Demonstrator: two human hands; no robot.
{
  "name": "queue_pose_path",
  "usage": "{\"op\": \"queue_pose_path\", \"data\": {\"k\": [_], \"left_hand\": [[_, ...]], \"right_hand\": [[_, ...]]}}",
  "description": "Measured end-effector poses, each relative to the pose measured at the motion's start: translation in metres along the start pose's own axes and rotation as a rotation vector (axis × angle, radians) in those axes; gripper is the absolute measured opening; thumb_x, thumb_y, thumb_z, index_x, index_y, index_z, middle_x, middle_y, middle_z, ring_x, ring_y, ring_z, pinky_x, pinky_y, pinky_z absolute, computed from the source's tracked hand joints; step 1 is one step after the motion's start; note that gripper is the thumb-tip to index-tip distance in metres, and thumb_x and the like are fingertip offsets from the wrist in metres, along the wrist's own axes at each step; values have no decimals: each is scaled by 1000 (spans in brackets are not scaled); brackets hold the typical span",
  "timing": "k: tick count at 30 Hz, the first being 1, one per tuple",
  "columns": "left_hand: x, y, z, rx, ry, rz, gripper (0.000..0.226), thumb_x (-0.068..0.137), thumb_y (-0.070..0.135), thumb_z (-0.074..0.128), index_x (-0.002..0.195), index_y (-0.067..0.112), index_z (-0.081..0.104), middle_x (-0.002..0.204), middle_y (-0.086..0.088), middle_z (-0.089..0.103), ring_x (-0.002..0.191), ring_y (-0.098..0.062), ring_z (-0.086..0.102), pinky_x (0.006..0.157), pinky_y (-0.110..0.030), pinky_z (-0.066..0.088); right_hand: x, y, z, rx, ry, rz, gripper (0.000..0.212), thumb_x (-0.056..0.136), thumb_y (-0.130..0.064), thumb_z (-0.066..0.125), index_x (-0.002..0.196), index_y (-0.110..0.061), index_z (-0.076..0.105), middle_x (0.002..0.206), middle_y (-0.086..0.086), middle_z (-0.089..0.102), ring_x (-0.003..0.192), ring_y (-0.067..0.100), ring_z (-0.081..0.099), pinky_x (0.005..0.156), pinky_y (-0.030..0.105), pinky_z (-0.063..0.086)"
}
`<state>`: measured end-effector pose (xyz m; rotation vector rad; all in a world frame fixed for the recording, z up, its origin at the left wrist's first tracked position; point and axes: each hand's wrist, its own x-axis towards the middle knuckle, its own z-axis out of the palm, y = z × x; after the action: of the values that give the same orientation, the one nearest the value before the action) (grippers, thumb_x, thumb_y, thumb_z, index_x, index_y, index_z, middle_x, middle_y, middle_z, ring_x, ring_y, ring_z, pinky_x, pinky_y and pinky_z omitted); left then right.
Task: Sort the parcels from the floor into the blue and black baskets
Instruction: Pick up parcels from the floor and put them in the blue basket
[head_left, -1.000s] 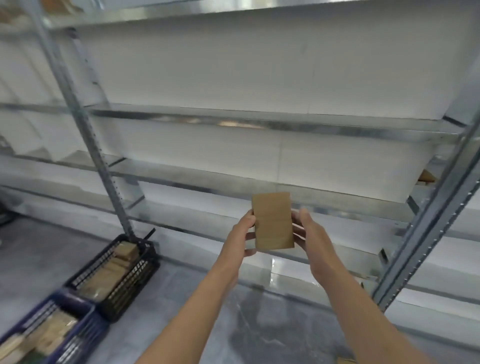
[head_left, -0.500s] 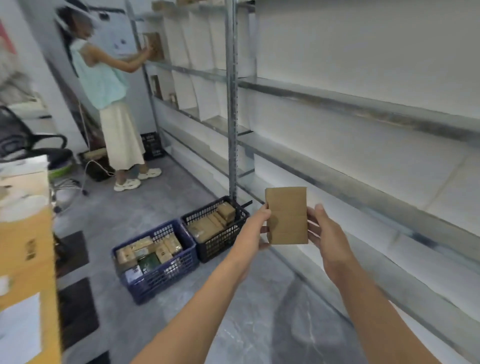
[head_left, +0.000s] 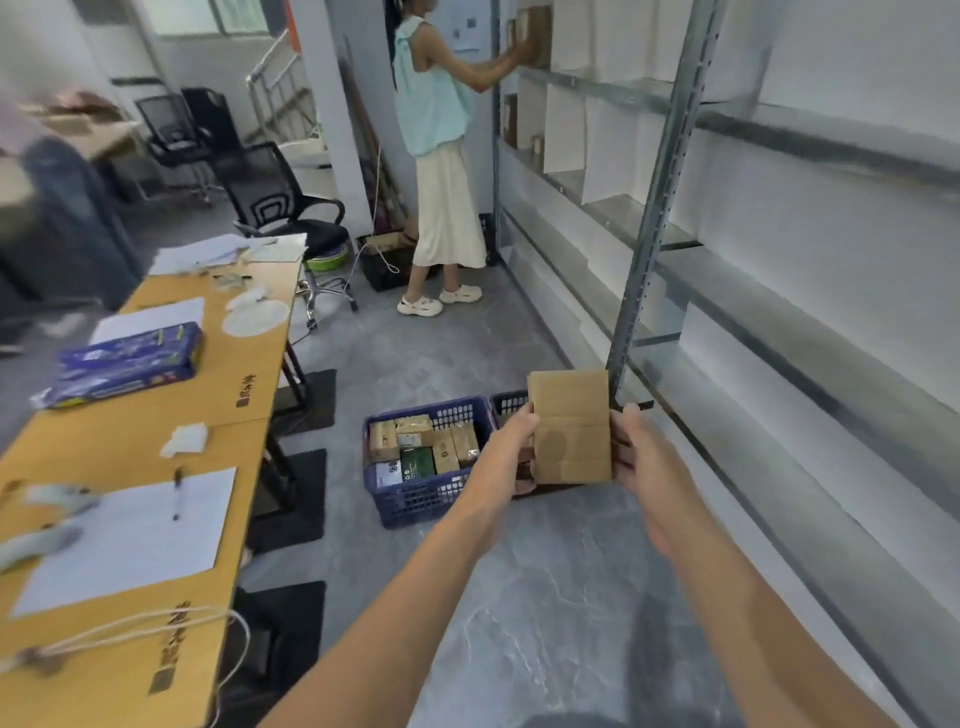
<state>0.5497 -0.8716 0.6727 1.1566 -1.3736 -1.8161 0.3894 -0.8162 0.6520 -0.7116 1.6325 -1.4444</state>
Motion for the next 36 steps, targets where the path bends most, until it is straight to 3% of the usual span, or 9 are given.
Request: {"op": "queue_pose_path", "data": {"k": [3, 7, 10, 15, 19, 23, 27, 32, 36], "left_hand": [[19, -5, -22, -18, 50, -5, 38, 109, 42, 40, 143, 38, 58, 120, 12, 70, 112, -8, 62, 88, -32, 52], [56, -15, -65, -41, 118, -39, 39, 109, 44, 42, 144, 36, 58, 119, 15, 72, 112, -8, 65, 84, -28, 53], [94, -23, -108, -64, 138, -74, 44, 108, 47, 43, 150, 38, 52, 133, 13, 66, 121, -9, 61, 90, -30, 52], [166, -38, -193, -92, 154, -135, 39, 101, 54, 48, 137, 46, 61, 126, 16, 70, 120, -11, 64, 104, -38, 53], [219, -52, -254, -94, 185, -267, 43, 105, 50, 47, 145, 36, 56, 130, 5, 68, 119, -15, 64, 84, -28, 53], [259, -68, -294, -74, 185, -328, 39, 107, 49, 43, 139, 36, 60, 130, 11, 68, 123, -10, 61, 101, -39, 51], [298, -88, -324, -80, 227, -414, 33, 105, 50, 45, 128, 34, 62, 128, 11, 66, 121, -8, 60, 103, -40, 50], [365, -111, -353, -62, 282, -526, 52, 88, 67, 50, 127, 34, 61, 128, 10, 65, 122, -11, 59, 108, -45, 48], [428, -141, -367, -64, 333, -631, 35, 100, 57, 50, 122, 32, 61, 123, 9, 67, 118, -10, 61, 110, -44, 47]], "right_hand": [[28, 6, 24, -22, -66, 54, 45, 114, -45, 32, 106, -34, 75, 100, -17, 80, 102, 2, 71, 86, 24, 51], [69, 17, 68, -45, -120, 112, 43, 114, -42, 33, 103, -32, 73, 91, -22, 79, 93, -3, 72, 84, 23, 50], [106, 28, 113, -55, -153, 142, 41, 115, -40, 33, 104, -30, 72, 89, -22, 79, 88, -7, 73, 81, 20, 51], [172, 54, 202, -91, -166, 197, 37, 114, -43, 33, 108, -33, 69, 91, -23, 78, 90, -7, 72, 78, 17, 50], [215, 74, 261, -117, -180, 296, 43, 113, -45, 35, 105, -33, 76, 106, -11, 80, 101, 4, 73, 86, 28, 54], [257, 98, 306, -127, -177, 401, 40, 111, -49, 40, 114, -29, 74, 119, -5, 77, 114, 15, 70, 100, 38, 54], [302, 125, 339, -131, -199, 477, 40, 112, -48, 39, 118, -28, 73, 121, -3, 76, 113, 13, 70, 90, 32, 54], [376, 167, 373, -153, -230, 590, 39, 113, -41, 39, 124, -21, 71, 118, -2, 75, 108, 13, 70, 81, 29, 52], [438, 210, 388, -165, -270, 663, 31, 113, -36, 41, 113, -28, 71, 117, -3, 74, 107, 12, 69, 86, 31, 52]]}}
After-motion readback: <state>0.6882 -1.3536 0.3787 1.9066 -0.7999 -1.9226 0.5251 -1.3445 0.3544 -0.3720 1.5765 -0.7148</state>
